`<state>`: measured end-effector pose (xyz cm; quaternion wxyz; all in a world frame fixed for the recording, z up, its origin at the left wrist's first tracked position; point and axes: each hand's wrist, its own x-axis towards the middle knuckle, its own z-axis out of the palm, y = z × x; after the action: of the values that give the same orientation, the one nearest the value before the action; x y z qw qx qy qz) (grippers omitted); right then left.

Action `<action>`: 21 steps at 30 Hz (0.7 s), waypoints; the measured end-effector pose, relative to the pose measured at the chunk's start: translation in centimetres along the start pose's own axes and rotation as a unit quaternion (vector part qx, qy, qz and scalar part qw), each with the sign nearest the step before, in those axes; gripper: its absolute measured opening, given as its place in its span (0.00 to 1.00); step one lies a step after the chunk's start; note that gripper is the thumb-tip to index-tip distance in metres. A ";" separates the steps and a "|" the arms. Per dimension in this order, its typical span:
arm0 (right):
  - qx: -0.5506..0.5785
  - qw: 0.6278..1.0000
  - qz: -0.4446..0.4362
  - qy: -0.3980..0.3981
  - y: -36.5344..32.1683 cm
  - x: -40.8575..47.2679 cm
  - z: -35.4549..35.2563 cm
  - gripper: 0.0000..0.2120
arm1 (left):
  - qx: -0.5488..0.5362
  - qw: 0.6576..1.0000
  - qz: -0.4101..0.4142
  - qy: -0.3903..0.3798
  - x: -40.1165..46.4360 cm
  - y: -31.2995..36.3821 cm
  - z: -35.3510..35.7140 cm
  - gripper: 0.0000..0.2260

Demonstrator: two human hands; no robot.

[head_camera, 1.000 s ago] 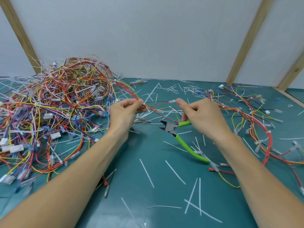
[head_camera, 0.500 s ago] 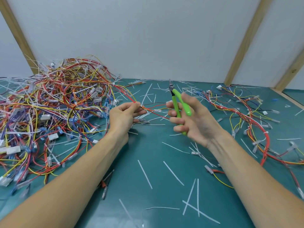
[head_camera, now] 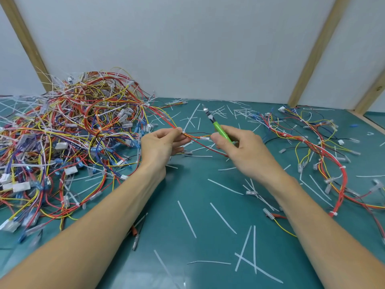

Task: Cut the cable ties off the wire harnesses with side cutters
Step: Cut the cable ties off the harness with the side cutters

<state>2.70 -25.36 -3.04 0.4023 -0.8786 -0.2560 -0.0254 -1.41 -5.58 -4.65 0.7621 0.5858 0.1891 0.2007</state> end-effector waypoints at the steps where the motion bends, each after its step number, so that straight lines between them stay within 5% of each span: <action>1: -0.032 0.999 -0.009 0.013 0.3 -0.1 0.1 0.21 | -0.003 1.000 0.002 0.002 0.0 0.0 0.0 0.03; 21: -0.199 0.976 -0.054 0.063 0.0 -0.6 0.1 0.24 | 0.003 1.000 0.029 0.002 0.0 -0.3 0.4 0.04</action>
<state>2.10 -25.53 -3.25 0.2326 -0.9225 -0.2672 -0.1532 -1.18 -6.04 -4.85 0.7540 0.5926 0.1744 0.2233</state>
